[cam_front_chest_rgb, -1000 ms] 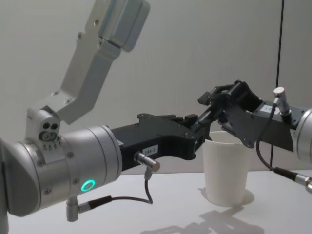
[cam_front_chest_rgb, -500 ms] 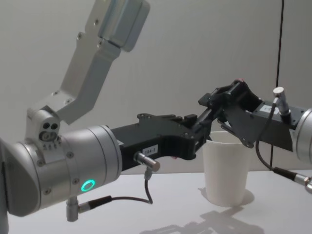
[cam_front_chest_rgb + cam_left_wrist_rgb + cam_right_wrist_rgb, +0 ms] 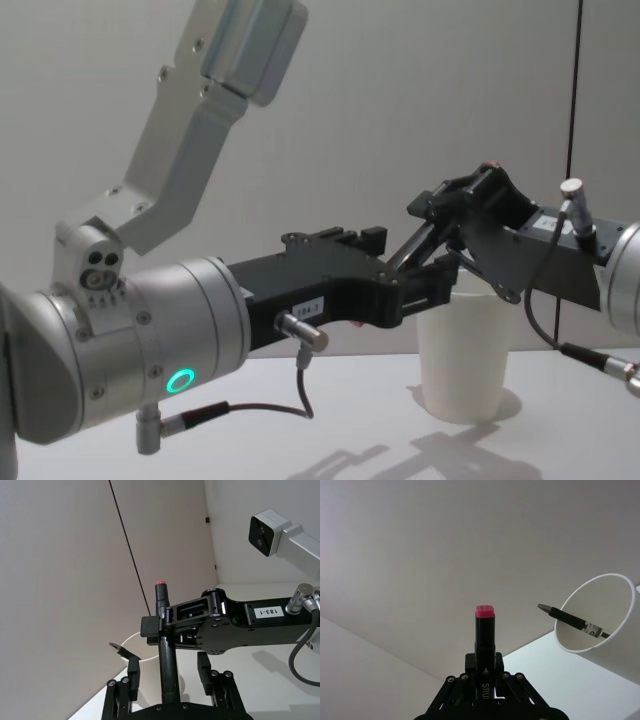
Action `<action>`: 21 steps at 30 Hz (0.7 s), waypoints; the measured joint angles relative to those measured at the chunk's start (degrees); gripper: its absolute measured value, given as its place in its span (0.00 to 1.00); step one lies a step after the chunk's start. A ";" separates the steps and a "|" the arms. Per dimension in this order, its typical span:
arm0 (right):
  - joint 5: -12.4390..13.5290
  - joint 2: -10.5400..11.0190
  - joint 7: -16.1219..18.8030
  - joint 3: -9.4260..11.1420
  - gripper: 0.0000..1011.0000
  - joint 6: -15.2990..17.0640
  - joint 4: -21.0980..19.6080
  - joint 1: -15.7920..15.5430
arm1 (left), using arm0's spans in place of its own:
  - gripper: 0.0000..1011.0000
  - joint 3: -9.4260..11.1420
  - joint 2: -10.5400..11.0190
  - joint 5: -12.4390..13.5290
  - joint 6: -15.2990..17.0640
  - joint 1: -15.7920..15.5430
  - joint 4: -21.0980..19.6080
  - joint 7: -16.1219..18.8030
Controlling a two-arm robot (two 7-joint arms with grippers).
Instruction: Place the pen into the pen holder.
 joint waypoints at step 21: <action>-0.62 1.16 1.22 0.90 0.19 -2.20 0.40 0.36 | 0.99 0.00 0.00 0.00 0.00 0.00 0.00 -0.01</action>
